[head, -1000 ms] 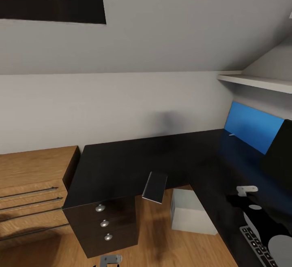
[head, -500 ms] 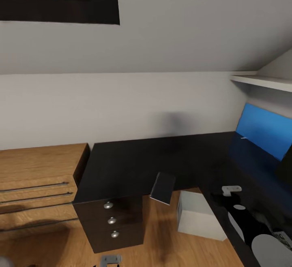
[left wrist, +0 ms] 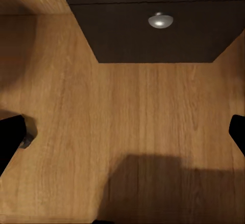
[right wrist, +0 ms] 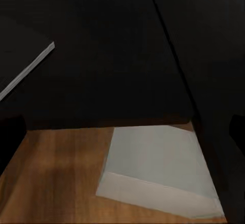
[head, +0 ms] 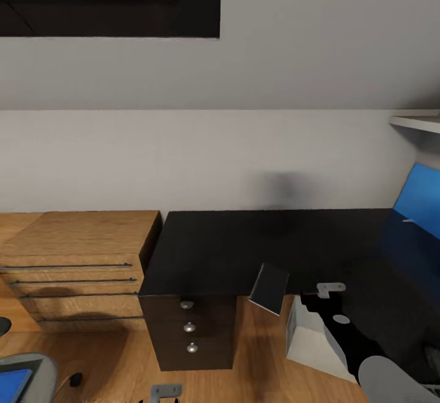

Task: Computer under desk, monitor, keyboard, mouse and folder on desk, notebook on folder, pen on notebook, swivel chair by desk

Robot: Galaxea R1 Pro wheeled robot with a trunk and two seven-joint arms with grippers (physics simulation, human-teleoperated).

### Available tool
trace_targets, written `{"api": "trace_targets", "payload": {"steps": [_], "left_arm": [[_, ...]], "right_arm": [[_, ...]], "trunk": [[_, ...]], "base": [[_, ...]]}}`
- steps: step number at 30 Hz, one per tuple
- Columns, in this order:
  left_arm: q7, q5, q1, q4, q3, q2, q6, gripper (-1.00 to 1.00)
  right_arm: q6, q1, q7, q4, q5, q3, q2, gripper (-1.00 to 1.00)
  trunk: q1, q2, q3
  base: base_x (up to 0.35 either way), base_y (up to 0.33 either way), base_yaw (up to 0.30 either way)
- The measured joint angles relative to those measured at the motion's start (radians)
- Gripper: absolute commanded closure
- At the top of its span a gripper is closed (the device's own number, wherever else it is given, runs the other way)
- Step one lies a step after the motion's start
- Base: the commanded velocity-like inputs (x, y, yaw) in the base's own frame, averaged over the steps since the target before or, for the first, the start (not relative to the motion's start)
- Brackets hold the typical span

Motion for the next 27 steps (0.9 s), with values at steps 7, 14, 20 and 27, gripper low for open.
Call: {"api": "trace_targets", "payload": {"steps": [7, 14, 20, 27], "left_arm": [[-0.001, 0.000, 0.000, 0.001, 0.000, 0.000, 0.001, -1.00], [-0.001, 0.000, 0.000, 0.002, 0.000, 0.000, 0.000, -1.00], [-0.002, 0.000, 0.000, 0.001, -0.001, 0.000, 0.000, -1.00], [-0.005, 0.000, 0.000, 0.002, -0.001, 0.000, 0.001, -1.00]], "right_arm": [[-0.089, 0.000, -0.064, 0.045, 0.001, 0.004, 0.027, -1.00], [-0.255, 0.000, -0.078, 0.127, 0.002, 0.005, 0.066, -1.00], [-0.374, 0.000, -0.078, 0.170, 0.001, 0.005, 0.072, -1.00], [-0.434, 0.001, -0.077, 0.249, -0.004, 0.004, 0.135, -1.00]], "trunk": [[0.000, 0.000, 0.000], [0.000, 0.000, -0.001], [0.000, 0.000, -0.003], [0.001, 0.000, -0.006]], "base": [[0.000, 0.000, 0.278], [-0.016, 0.015, 0.278], [-0.185, 0.162, 0.278], [-0.281, 0.182, 0.278]]}}
